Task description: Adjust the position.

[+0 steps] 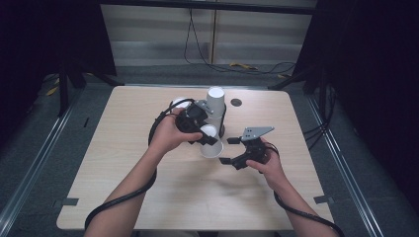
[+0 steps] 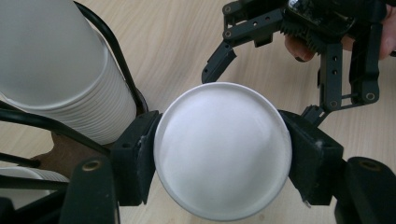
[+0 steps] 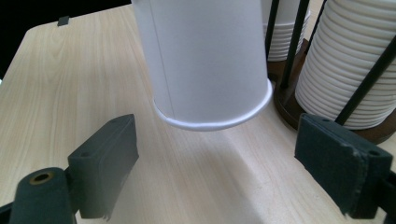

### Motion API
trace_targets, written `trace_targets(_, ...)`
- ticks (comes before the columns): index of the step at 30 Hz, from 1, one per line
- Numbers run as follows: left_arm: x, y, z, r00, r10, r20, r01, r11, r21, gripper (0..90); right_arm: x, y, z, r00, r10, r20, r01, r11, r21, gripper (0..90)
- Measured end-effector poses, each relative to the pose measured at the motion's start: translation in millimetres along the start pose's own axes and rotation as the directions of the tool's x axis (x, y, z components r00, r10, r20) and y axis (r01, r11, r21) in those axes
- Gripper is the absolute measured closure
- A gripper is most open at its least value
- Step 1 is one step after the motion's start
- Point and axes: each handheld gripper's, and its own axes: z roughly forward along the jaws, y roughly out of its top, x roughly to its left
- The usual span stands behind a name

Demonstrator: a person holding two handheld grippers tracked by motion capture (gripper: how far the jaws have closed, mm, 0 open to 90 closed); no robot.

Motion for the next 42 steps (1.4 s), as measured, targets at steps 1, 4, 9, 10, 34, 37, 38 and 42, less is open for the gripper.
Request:
trace_targets(1,-0.3,0.4,0.6,1.0,0.001,0.001,-0.001,1.0,0.0,33.3,0.5,-0.3,0.4,1.0,0.001,-0.004,-0.001,1.0,0.0,12.8)
trace_targets(4,-1.3,2.5,1.9,1.0,0.006,0.006,-0.006,1.0,0.006,33.4,1.5,0.1,1.7,0.9999,-0.003,-0.012,0.003,1.0,-0.009,12.8)
trace_targets(9,-3.7,3.9,-0.1,1.0,0.003,0.001,-0.003,1.0,0.005,33.3,1.5,0.6,3.8,0.9998,0.0,-0.018,0.0,1.0,-0.014,12.8)
trace_targets(10,-4.6,3.6,-0.9,1.0,0.0,0.001,0.0,1.0,0.002,33.3,1.4,0.8,4.1,0.9998,-0.004,-0.018,0.003,1.0,-0.011,12.8)
trace_targets(34,-16.6,13.5,2.8,0.9993,0.026,0.025,-0.026,0.9997,0.004,33.3,4.8,6.1,13.9,0.9985,-0.018,-0.051,0.017,0.999,-0.028,12.8)
trace_targets(37,-17.6,13.7,4.0,0.9994,0.023,0.026,-0.023,0.9997,0.002,33.3,5.3,6.0,14.5,0.9984,-0.02,-0.052,0.019,1.0,-0.025,12.8)
trace_targets(38,-17.9,14.1,4.1,0.9991,0.03,0.029,-0.03,0.9995,0.004,33.3,5.5,5.9,14.7,0.9984,-0.022,-0.052,0.02,1.0,-0.023,12.8)
trace_targets(42,-19.2,15.8,4.5,0.9991,0.03,0.03,-0.03,0.9995,0.006,33.3,5.2,5.0,15.2,0.9984,-0.022,-0.052,0.021,1.0,-0.023,12.8)
